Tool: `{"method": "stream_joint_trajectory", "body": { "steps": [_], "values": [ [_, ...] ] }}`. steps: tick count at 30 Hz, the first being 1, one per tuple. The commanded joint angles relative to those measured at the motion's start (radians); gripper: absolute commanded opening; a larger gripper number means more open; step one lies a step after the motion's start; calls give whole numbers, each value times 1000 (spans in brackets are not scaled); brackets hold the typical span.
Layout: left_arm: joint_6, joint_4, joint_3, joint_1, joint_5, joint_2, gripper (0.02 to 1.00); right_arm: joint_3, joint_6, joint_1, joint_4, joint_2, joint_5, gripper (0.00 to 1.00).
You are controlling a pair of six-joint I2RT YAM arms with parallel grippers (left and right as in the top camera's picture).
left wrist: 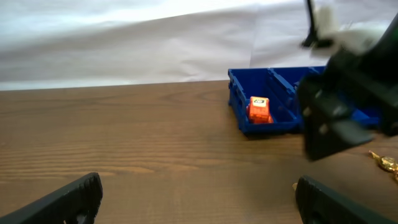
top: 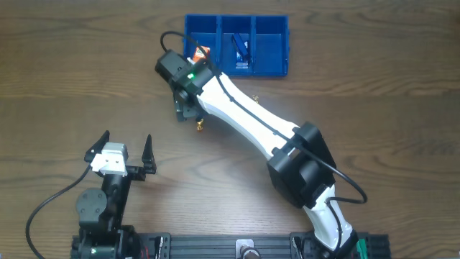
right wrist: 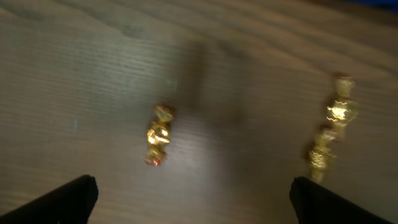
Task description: Sort Candies Into Trays
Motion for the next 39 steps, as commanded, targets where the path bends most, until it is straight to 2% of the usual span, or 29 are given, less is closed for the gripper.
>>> {"method": "stream_joint_trajectory", "body": {
  "steps": [1, 4, 11, 15, 19, 23, 27, 29, 37, 39],
  "values": [
    [3, -33, -19, 4, 25, -6, 998, -135, 9, 5, 138, 1, -64, 998],
    [3, -33, -19, 4, 25, -6, 998, -190, 12, 14, 225, 9, -63, 998],
    [3, -33, -19, 4, 25, -6, 998, -192, 34, 23, 278, 82, -63, 996],
    [3, -33, -19, 4, 25, -6, 998, -192, 39, 23, 305, 90, -62, 952],
    [3, -33, -19, 4, 25, -6, 998, -192, 46, 23, 310, 93, -59, 807],
    [3, -33, -19, 4, 25, -6, 998, -192, 57, 23, 310, 100, -54, 573],
    [3, -33, -19, 4, 25, -6, 998, -192, 57, 23, 312, 102, -51, 459],
    [3, -33, -19, 4, 25, -6, 998, -192, 57, 23, 314, 102, -51, 430],
    [3, -33, -19, 4, 25, -6, 998, -192, 56, 22, 315, 118, -48, 426],
    [3, -34, -19, 4, 25, -6, 998, -192, 56, 22, 317, 121, -48, 391]
  ]
}}
